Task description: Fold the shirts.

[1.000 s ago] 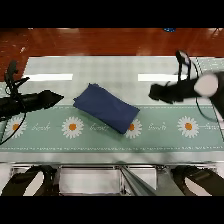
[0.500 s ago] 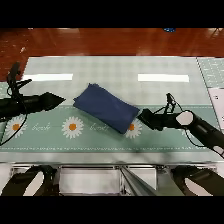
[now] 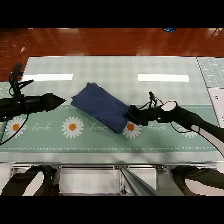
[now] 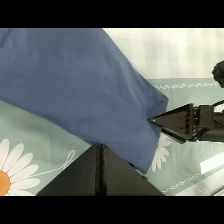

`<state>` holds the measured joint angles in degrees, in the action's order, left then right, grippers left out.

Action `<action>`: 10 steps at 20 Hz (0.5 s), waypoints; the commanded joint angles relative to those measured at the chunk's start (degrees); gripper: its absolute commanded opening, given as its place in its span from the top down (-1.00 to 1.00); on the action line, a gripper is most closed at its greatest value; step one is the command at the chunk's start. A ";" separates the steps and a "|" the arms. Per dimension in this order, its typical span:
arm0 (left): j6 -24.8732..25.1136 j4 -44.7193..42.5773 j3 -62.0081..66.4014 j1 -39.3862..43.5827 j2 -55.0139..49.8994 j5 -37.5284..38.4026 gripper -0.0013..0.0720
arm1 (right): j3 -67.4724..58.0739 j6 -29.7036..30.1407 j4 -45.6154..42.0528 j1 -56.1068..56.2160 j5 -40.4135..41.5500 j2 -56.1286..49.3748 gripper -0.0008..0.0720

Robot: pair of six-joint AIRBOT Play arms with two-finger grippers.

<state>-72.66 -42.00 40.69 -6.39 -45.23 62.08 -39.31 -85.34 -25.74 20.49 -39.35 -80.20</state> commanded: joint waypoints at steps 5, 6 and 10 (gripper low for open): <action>0.04 -0.11 -0.02 0.00 -0.28 0.00 0.92 | -21.31 5.42 -2.21 2.60 -4.42 -4.61 0.90; 0.04 -0.22 -0.02 0.00 -0.28 0.00 0.93 | -25.27 4.11 -4.61 2.05 -6.05 -4.61 0.91; 0.04 -0.22 -0.02 0.00 -0.28 0.04 0.93 | -43.19 -2.54 -16.50 -1.97 -16.55 -4.61 0.91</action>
<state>-72.64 -42.17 40.69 -6.37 -45.50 62.13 -71.13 -83.90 -34.26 20.73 -48.86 -84.66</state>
